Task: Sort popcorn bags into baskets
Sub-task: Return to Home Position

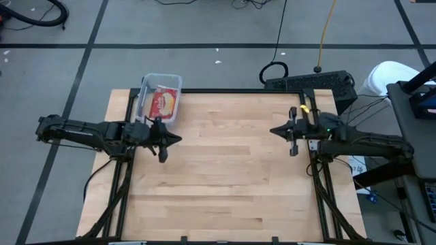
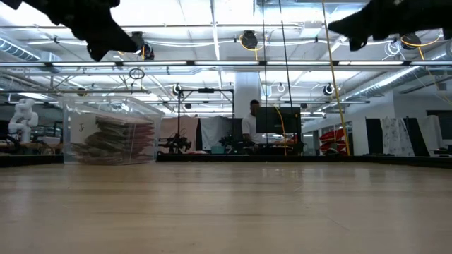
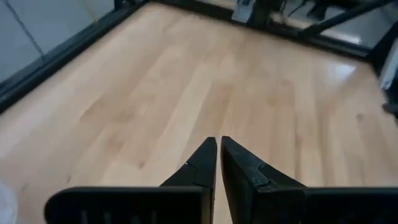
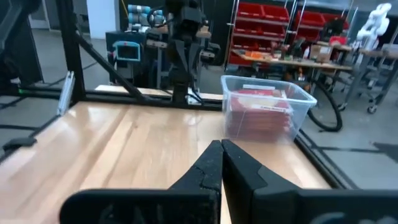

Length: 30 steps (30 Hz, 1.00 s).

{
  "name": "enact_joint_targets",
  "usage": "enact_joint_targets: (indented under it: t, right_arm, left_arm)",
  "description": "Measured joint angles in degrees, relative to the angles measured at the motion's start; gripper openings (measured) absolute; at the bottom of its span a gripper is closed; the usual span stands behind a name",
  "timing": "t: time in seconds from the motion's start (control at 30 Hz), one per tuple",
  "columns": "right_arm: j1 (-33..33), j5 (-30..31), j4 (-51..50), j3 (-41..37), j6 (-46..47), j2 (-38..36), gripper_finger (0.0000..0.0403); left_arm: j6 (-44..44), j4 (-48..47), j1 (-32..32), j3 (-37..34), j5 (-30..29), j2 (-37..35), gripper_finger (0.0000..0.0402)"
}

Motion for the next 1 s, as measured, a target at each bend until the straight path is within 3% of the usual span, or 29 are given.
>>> enact_joint_targets:
  t: [0.1,0.3,0.6,1.0]
  right_arm:
    - [0.0,-0.1,5.2,-4.2,-1.5,-0.4,0.0]
    - [0.0,-0.1,15.2,-10.8,-2.1,-1.3,0.0]
    - [0.0,-0.1,15.8,-14.7,-1.6,-2.4,0.0]
    - [1.8,0.6,16.4,-17.4,0.5,-7.3,0.0]
  left_arm:
    - [2.0,-1.3,-0.1,-0.7,-0.3,0.1,0.0021]
    - [6.6,9.6,-0.3,-6.9,-0.4,-3.2,0.0006]
    - [7.9,18.1,-0.3,-14.4,-1.1,-8.0,0.0003]
    - [9.2,16.0,-0.2,-15.5,-4.2,-13.2,0.0002]
